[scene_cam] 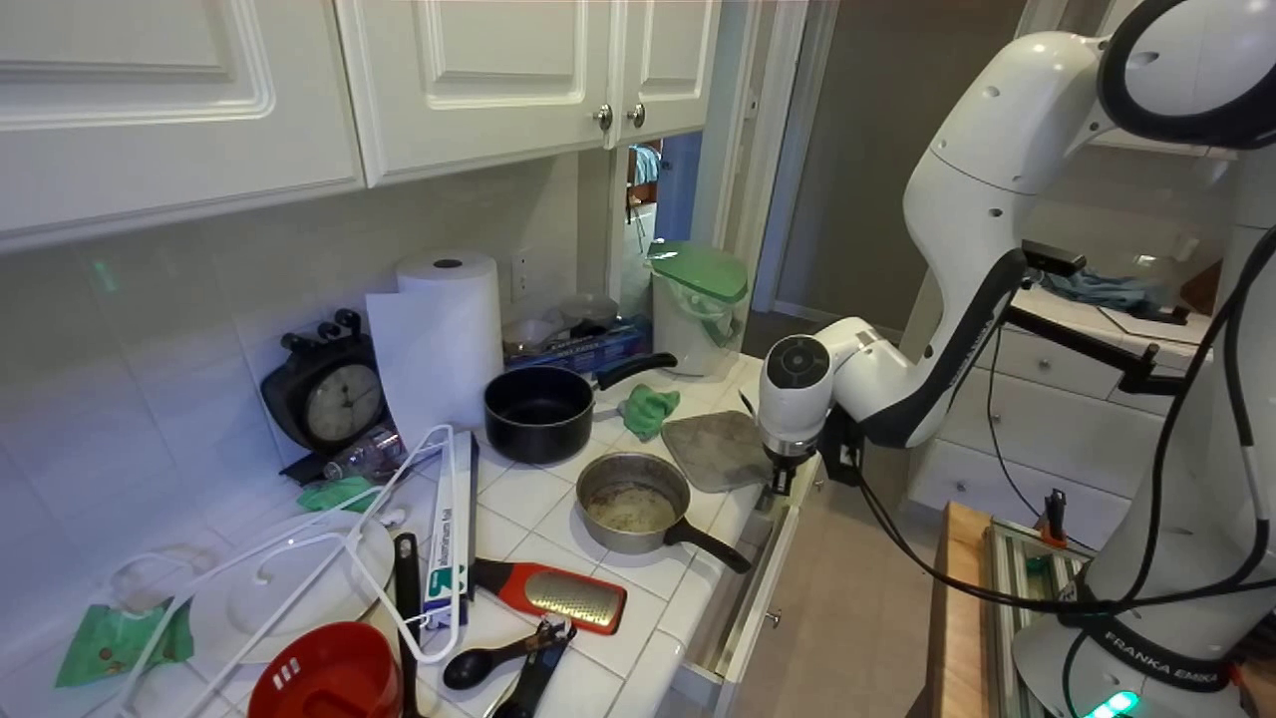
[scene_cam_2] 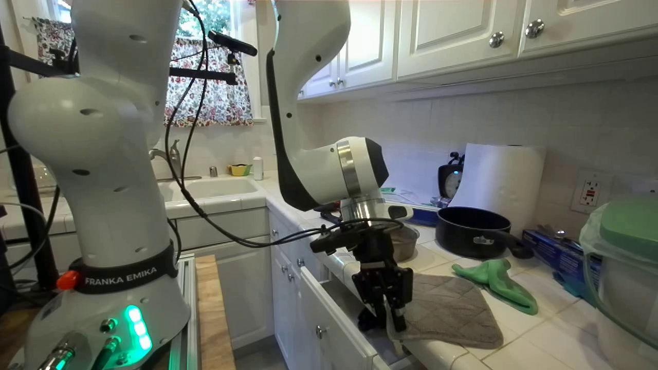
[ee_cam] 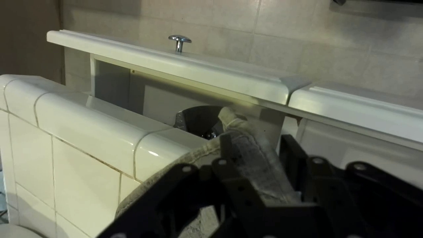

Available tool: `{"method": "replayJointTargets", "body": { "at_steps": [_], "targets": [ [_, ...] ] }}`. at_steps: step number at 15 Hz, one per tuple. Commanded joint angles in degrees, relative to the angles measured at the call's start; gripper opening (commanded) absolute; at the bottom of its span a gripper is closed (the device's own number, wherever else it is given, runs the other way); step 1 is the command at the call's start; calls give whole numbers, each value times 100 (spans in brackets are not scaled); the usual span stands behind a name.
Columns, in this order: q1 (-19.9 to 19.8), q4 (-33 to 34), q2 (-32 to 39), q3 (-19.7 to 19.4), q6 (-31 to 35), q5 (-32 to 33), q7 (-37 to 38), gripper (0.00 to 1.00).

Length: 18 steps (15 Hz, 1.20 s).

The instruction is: Put the towel on top of the pot

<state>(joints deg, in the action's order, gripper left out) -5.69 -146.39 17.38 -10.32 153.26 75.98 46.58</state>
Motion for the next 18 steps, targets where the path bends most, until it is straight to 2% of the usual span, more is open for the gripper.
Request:
{"method": "replayJointTargets", "body": {
  "at_steps": [1, 2, 3, 4, 5, 6, 10, 13, 15, 18],
  "targets": [
    [78, 66, 92, -32, -119, 237, 284, 64],
    [80, 70, 93, -31, -137, 234, 289, 66],
    [79, 75, 97, -30, -148, 230, 291, 60],
    [80, 80, 101, -28, -155, 228, 296, 38],
    [81, 83, 102, -27, -166, 228, 298, 33],
    [81, 83, 101, -27, -172, 229, 297, 32],
    [84, 87, 107, -31, -194, 242, 312, 6],
    [86, 92, 111, -28, -208, 235, 304, 2],
    [64, 75, 87, -22, -155, 196, 251, 6],
    [25, -2, -53, -12, -69, 113, 133, 5]
  ]
}}
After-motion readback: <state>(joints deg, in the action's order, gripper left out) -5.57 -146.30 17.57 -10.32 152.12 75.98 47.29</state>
